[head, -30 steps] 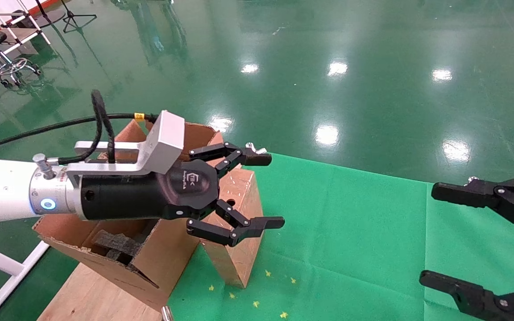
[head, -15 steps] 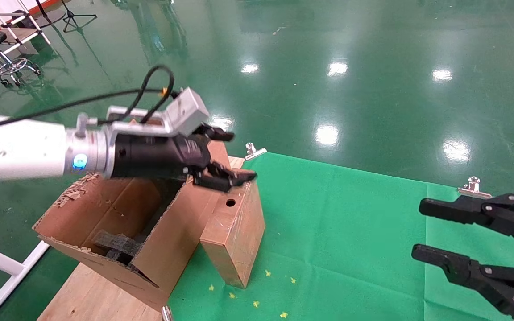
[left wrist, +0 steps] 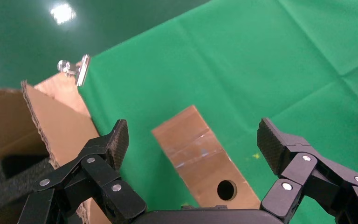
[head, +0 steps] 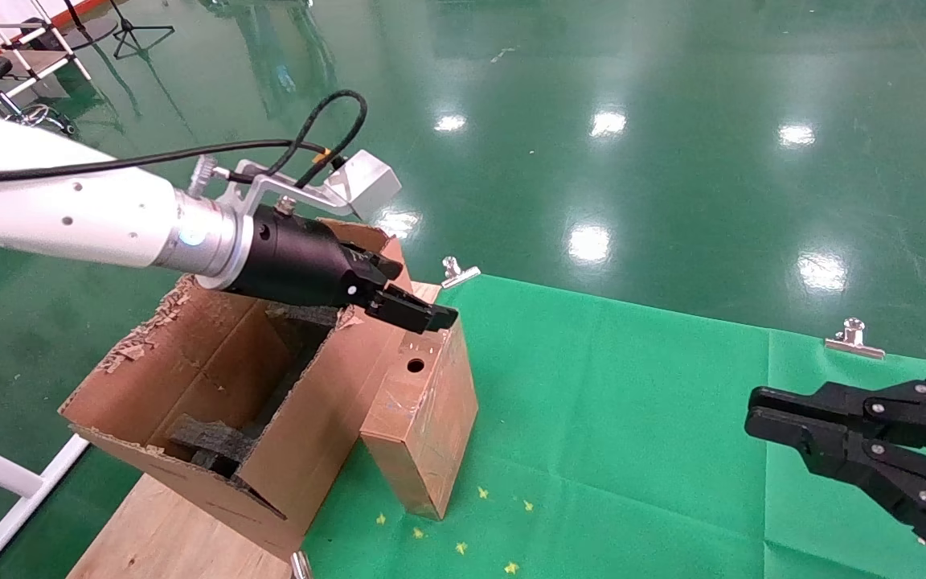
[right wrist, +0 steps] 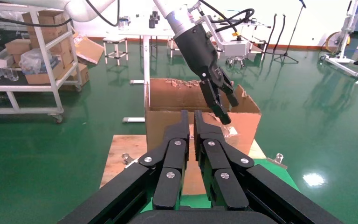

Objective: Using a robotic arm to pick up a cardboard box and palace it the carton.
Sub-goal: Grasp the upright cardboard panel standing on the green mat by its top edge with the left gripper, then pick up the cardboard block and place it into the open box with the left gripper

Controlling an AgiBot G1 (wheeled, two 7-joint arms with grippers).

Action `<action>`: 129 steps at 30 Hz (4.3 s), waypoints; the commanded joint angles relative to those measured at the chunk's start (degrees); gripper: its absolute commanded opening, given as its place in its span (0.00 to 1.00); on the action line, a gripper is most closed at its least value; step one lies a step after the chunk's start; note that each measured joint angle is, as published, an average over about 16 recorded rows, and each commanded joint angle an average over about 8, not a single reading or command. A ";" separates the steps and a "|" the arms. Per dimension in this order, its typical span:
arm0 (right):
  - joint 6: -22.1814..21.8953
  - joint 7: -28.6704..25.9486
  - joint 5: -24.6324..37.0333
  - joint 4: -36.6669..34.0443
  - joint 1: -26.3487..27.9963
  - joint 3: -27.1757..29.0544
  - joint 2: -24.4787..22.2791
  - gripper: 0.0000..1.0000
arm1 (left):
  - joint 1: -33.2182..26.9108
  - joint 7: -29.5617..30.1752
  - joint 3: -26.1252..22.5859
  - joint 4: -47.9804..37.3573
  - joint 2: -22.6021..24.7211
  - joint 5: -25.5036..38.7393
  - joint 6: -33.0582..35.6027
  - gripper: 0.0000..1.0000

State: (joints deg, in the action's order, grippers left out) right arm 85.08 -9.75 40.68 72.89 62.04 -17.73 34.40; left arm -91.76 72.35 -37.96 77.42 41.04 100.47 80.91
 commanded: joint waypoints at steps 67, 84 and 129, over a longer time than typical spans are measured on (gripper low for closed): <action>-0.04 0.03 -0.05 -0.01 0.00 -0.06 -0.03 1.00 | -3.37 10.71 -10.67 -0.61 6.12 5.55 7.13 0.00; -0.04 0.06 -0.06 -0.04 0.02 -0.09 -0.04 1.00 | -6.98 -13.51 -1.14 -10.54 -2.92 -5.61 -2.56 0.00; -0.07 0.10 -0.12 -0.04 0.04 -0.18 -0.07 1.00 | -18.66 -45.32 -6.13 -73.65 2.28 12.39 -23.38 0.00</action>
State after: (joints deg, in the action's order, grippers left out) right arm 85.01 -9.65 40.55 72.85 62.08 -17.91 34.34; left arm -110.21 26.43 -44.04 4.14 43.20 112.75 57.90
